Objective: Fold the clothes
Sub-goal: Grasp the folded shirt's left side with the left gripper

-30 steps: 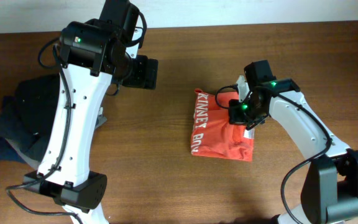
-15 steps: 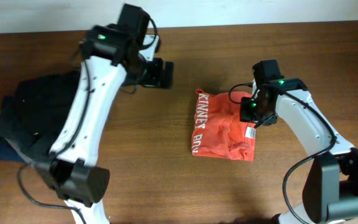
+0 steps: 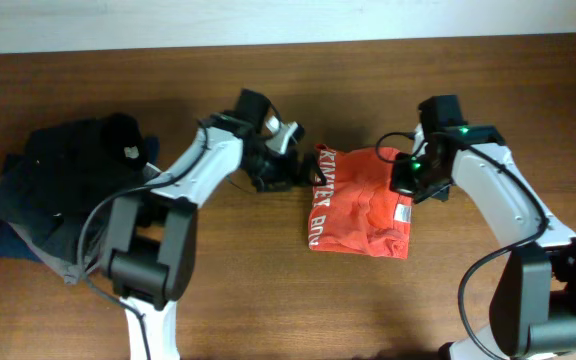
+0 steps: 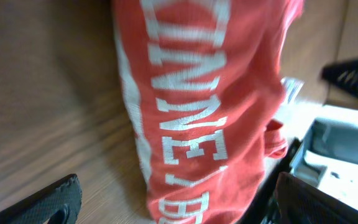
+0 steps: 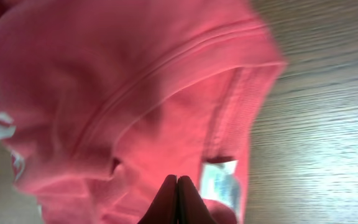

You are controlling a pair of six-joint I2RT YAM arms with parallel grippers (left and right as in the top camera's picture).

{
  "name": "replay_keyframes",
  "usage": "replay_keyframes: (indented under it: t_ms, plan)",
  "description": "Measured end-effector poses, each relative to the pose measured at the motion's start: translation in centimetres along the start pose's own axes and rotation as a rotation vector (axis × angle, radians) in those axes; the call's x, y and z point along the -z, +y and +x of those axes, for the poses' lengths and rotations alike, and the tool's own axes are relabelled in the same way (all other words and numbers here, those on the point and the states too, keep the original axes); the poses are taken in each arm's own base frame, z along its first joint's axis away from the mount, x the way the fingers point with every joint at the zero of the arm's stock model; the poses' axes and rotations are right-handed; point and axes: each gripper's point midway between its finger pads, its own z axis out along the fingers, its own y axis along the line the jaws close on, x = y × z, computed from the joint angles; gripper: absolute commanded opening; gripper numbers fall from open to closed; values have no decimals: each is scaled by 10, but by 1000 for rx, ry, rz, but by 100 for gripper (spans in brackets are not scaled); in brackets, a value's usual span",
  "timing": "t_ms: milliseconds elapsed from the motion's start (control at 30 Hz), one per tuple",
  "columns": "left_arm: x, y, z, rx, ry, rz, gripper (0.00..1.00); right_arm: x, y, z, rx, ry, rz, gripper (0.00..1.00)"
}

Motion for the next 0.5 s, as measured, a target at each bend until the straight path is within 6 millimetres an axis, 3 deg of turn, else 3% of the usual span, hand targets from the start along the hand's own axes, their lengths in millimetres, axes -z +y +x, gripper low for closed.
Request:
replay_keyframes:
  t_ms: [167,333,367,400,467,500]
  plan:
    - [-31,-13,4,-51,28,29,99,-1,-6,-1,-21,8,-7,4]
    - [-55,-23,4,-56,40,56,99,-17,-6,3,-25,56,-11,4]
    - [-58,-25,3,-56,38,61,95,-21,-7,5,-27,68,-8,4]
    - [-60,-27,2,-52,38,70,81,-25,-8,7,-30,82,-6,4]
    - [-66,-26,2,-42,41,72,39,-32,-10,13,-37,110,-3,4]
    - [-71,-23,2,-37,47,71,27,-34,-11,15,-38,120,-1,4]
